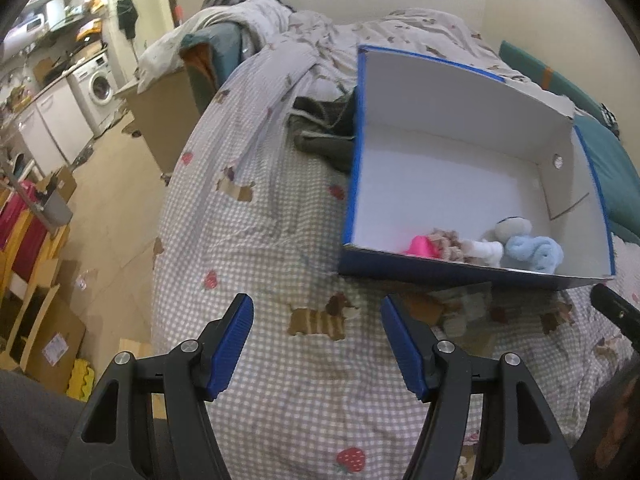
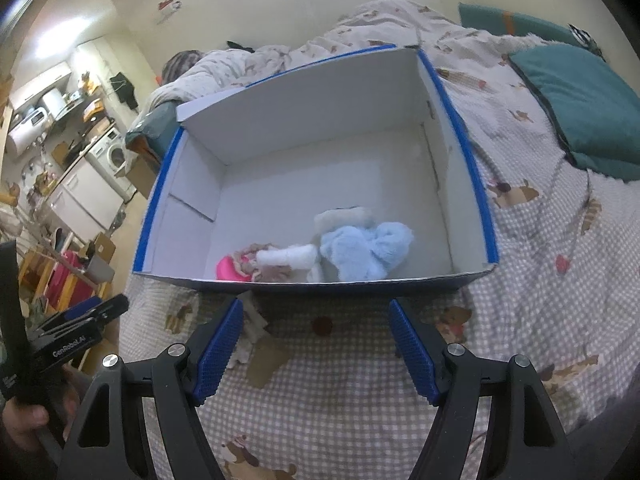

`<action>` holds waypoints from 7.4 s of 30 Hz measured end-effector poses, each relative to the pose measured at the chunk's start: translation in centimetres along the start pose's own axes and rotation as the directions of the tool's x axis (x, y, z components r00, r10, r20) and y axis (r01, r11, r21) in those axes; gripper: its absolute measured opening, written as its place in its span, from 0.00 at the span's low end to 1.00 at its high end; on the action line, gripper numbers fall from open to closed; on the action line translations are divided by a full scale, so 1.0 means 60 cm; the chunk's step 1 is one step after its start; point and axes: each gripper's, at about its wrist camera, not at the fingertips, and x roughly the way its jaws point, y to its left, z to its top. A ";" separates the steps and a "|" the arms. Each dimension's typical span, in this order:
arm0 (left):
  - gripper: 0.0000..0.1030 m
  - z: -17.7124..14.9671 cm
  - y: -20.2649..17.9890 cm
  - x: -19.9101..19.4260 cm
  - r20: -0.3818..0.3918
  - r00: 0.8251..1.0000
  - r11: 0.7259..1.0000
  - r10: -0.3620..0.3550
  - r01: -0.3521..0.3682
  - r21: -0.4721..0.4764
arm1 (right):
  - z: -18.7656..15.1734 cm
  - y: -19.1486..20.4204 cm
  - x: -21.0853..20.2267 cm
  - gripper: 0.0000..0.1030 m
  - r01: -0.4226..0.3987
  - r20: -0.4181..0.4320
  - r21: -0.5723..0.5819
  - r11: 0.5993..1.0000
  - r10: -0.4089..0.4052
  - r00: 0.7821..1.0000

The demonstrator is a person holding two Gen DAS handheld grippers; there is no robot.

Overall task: Organize soft objects
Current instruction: 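Withdraw both grippers from the box back over the bed, then grasp the white crumpled paper with the left gripper while the right gripper grasps the beige translucent packet, then lift and carry the white paper and beige packet over the box with both grippers, then lower both grippers into the box and open them to drop the items, then withdraw both grippers from the box toward the items on the bedspread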

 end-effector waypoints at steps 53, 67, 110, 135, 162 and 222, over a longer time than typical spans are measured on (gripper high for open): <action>0.62 -0.043 -0.061 0.126 -0.333 0.932 0.988 -0.147 0.151 -0.013 | -0.016 0.046 0.079 0.10 -0.152 -0.260 -0.028 0.988 0.140 0.955; 0.18 -0.043 -0.152 0.179 -0.365 0.905 0.952 -0.219 0.280 0.123 | -0.012 0.041 0.110 0.10 -0.125 -0.273 -0.020 0.992 0.115 0.955; 0.10 -0.049 -0.036 0.007 -0.056 0.997 0.998 -0.062 0.062 -0.004 | -0.018 0.081 0.047 0.10 -0.162 -0.141 -0.188 0.969 0.136 0.981; 0.10 0.017 -0.052 -0.049 0.067 0.991 0.993 -0.114 0.113 0.012 | 0.030 0.057 -0.037 0.10 -0.294 0.035 -0.108 0.950 0.299 0.954; 0.10 0.122 -0.144 0.096 -0.004 0.992 0.970 -0.130 0.128 0.206 | 0.114 0.005 0.085 0.10 -0.211 -0.017 -0.033 0.977 0.211 0.977; 0.62 0.109 -0.102 0.027 0.072 0.991 0.987 -0.110 0.100 0.129 | 0.090 0.006 0.076 0.74 -0.073 0.006 -0.007 0.997 0.073 0.997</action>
